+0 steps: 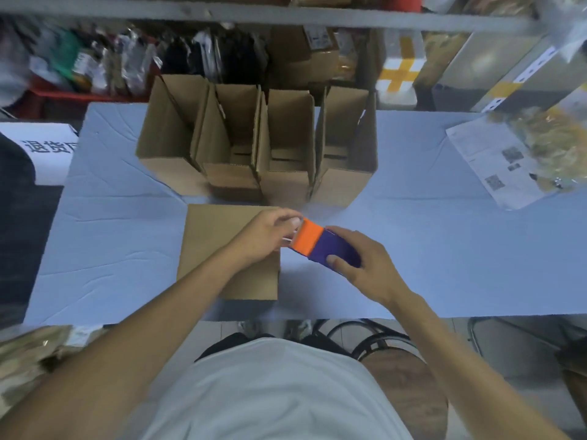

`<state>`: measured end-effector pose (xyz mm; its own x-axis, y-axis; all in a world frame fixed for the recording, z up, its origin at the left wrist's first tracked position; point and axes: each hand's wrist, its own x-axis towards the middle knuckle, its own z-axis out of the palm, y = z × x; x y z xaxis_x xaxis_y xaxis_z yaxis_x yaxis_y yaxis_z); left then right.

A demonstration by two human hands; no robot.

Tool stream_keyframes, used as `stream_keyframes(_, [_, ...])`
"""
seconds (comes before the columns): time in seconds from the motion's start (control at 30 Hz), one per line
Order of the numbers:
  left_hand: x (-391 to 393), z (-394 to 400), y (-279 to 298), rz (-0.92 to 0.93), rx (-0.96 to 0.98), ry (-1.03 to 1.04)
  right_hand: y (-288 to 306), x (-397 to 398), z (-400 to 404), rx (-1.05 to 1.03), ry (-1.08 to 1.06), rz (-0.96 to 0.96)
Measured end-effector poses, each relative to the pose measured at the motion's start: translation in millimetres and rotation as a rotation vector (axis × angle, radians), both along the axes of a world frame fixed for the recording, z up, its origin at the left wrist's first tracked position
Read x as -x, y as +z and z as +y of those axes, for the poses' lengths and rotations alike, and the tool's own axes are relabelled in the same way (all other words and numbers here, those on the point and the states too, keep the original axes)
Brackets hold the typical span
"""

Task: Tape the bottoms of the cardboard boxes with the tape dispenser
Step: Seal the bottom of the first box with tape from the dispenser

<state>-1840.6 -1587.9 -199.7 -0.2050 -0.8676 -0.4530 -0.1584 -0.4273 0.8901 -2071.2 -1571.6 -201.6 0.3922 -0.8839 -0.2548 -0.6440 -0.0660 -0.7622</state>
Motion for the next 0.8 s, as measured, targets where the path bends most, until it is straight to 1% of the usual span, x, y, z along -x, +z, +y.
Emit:
stream_keyframes(0.13, [-23, 11, 10, 0.095, -0.117, 0.076, 10, -20, -14, 0.036, 0.172, 0.055])
stream_keyframes(0.23, [-35, 15, 5, 0.092, -0.16, 0.065, 9, -29, -19, 0.082, 0.22, 0.078])
stream_keyframes(0.33, [-40, 19, 0, 0.132, -0.175, 0.13, 7, -31, -21, 0.085, 0.254, 0.054])
stream_keyframes(0.4, [-43, 21, 0, 0.195, -0.198, 0.149, 6, -31, -21, 0.098, 0.267, 0.038])
stream_keyframes(0.5, [-46, 23, 0, 0.36, -0.276, 0.168, 4, -32, -20, 0.096, 0.251, -0.002])
stream_keyframes(0.57, [-45, 24, -1, 0.417, -0.305, 0.171, 4, -32, -20, 0.079, 0.249, -0.015])
stream_keyframes(0.8, [-41, 23, -8, 0.382, -0.367, 0.084, 3, -30, -15, 0.036, 0.258, -0.084])
